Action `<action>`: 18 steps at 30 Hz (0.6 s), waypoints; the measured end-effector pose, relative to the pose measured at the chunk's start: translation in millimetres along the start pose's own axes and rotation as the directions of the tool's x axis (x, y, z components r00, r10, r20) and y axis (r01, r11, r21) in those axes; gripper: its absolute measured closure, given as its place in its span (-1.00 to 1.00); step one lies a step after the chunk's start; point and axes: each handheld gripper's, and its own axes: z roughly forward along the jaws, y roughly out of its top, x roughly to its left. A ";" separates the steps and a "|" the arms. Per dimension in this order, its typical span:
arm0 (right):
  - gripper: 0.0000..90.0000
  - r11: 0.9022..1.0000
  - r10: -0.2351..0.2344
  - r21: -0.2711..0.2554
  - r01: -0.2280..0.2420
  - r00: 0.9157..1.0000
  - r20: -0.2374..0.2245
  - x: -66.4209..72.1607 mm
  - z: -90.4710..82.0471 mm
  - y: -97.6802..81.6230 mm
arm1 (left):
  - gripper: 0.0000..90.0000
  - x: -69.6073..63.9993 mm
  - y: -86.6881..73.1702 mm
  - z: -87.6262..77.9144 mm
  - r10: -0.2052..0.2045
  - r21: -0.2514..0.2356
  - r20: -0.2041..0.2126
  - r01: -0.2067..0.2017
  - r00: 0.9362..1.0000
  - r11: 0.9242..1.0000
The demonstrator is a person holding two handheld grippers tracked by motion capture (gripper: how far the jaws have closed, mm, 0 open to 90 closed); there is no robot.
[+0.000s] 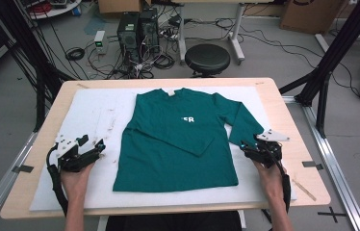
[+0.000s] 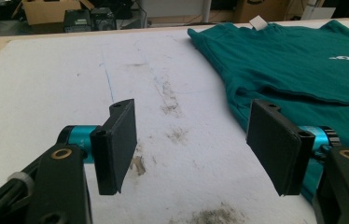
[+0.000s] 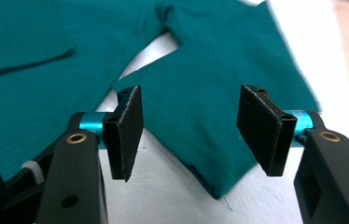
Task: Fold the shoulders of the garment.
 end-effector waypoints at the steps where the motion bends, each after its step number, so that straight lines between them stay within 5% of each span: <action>1: -0.03 0.999 -0.007 0.043 0.009 1.000 -0.027 -1.9 3.8 4.6 | -0.26 0.0 0.0 0.0 0.000 0.000 0.000 0.000 1.000 1.000; 6: -0.08 0.993 -0.009 0.114 0.019 0.996 -0.085 -4.9 11.9 7.4 | -0.26 0.5 0.0 -0.1 -0.005 -0.001 -0.002 0.005 1.000 1.000; 10: -0.14 0.987 -0.009 0.162 0.023 0.996 -0.085 -6.1 18.5 5.4 | -0.26 0.0 0.0 0.1 -0.002 0.001 -0.003 0.002 1.000 1.000; 18: 0.07 0.988 0.014 0.156 -0.002 0.997 -0.075 -12.1 20.4 5.3 | -0.26 -0.2 0.0 0.2 -0.002 0.001 -0.003 0.002 1.000 1.000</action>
